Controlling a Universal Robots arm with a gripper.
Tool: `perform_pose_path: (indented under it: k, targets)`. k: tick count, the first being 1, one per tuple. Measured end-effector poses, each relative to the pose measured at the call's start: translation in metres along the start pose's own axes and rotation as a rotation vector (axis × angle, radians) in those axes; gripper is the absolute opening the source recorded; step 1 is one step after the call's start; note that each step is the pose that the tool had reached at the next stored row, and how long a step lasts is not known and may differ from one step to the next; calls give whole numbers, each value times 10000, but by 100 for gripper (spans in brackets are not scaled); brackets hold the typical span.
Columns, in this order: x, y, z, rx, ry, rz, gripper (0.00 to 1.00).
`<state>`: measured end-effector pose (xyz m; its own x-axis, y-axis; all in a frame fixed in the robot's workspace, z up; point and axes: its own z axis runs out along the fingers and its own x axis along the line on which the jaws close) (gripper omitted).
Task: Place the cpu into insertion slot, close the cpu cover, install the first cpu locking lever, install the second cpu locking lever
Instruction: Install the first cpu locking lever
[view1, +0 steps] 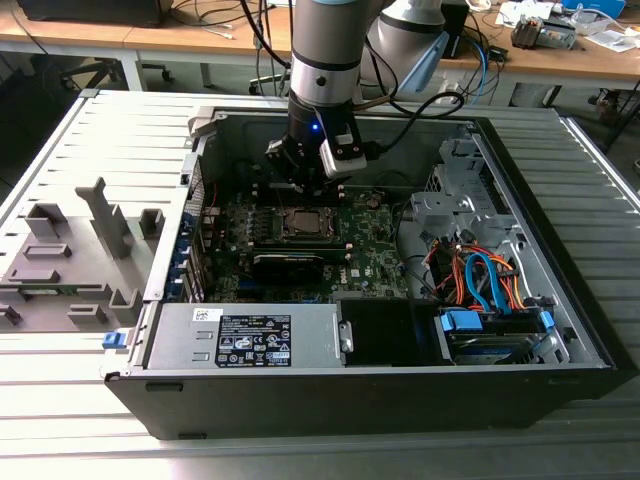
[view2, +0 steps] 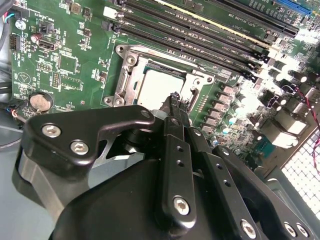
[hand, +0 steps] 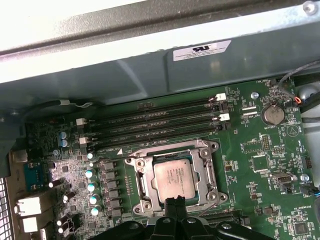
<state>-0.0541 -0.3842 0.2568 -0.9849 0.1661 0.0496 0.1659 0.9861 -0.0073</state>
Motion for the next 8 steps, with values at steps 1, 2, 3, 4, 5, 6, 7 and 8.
perform_pose_path:
  k: [1,2,3,4,5,6,7,8]
  targets:
    - [0,0,0,0,0,-8,11]
    - [0,0,0,1,0,-18,11]
    - [0,0,0,1,0,-26,11]
    - [0,0,0,2,0,-38,11]
    - [0,0,0,2,0,-55,11]
    - [0,0,0,3,0,-63,11]
    - [0,0,0,4,0,-76,11]
    - [0,0,0,4,-1,-88,11]
